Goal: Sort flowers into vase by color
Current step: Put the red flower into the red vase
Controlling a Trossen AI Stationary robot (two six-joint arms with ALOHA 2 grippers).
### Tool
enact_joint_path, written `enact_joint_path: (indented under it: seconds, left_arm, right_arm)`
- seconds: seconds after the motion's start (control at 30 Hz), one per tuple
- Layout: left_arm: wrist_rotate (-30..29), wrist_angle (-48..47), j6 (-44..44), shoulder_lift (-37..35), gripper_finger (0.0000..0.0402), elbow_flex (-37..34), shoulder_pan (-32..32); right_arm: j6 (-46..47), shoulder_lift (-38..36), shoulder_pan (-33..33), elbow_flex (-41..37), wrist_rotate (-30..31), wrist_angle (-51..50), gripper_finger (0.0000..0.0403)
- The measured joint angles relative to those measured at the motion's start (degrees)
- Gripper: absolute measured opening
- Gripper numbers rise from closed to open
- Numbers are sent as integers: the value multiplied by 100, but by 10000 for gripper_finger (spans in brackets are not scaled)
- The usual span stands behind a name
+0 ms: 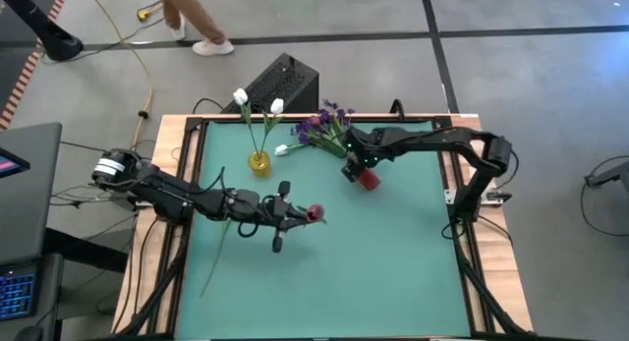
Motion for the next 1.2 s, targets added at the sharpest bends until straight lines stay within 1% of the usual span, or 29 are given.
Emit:
enact_joint_path:
  seconds: [0.43,0.73,0.87,1.03,1.2]
  left_arm:
    - [0,-129,-7,0,0,-2,79]
    - [0,-154,-7,0,0,-2,77]
    - [0,-153,-11,0,0,-2,77]
    - [0,-153,-24,0,0,-2,75]
    - [0,-158,-24,0,0,-4,75]
  right_arm:
    - [-223,564,9,26,-101,242,296]
    - [-201,584,205,11,43,515,270]
    - [-182,587,294,9,131,496,270]
    - [-175,561,460,-3,468,454,270]
    - [-114,353,678,-57,571,454,270]
